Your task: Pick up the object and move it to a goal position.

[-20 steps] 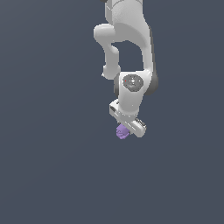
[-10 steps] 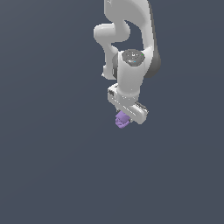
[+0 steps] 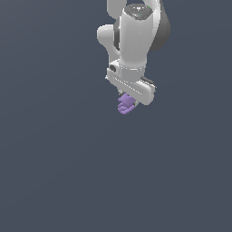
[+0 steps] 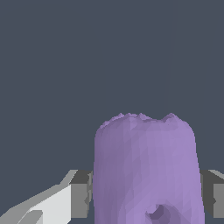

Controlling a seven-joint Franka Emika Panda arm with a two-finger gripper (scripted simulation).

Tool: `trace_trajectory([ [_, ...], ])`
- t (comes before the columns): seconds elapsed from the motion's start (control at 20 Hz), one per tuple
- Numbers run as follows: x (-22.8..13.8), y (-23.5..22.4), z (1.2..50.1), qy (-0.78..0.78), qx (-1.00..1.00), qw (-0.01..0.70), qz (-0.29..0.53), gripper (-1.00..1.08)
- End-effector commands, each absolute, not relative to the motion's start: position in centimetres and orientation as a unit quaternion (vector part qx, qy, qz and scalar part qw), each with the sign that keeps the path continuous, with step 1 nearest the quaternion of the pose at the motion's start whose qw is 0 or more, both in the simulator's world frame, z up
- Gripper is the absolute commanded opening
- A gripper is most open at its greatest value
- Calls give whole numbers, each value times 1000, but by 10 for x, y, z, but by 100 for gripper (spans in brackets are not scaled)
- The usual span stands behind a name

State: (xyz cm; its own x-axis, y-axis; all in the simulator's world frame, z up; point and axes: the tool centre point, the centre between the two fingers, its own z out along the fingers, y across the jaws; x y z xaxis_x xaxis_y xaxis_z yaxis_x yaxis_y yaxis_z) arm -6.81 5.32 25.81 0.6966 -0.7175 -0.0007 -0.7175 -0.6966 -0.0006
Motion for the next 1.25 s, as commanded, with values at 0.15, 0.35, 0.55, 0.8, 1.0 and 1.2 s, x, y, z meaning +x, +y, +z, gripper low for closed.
trace_trajectory([
  [0.15, -90, 48, 316, 390, -921, 0, 0, -100],
  [0.35, -104, 45, 352, 390, -921, 0, 0, -100],
  [0.55, -115, 42, 383, 390, -921, 0, 0, -100],
  [0.8, -123, 40, 410, 390, -921, 0, 0, -100],
  [1.0, -127, 40, 422, 389, -921, 0, 0, -100],
  [1.2, -128, 40, 426, 389, -921, 0, 0, -100],
])
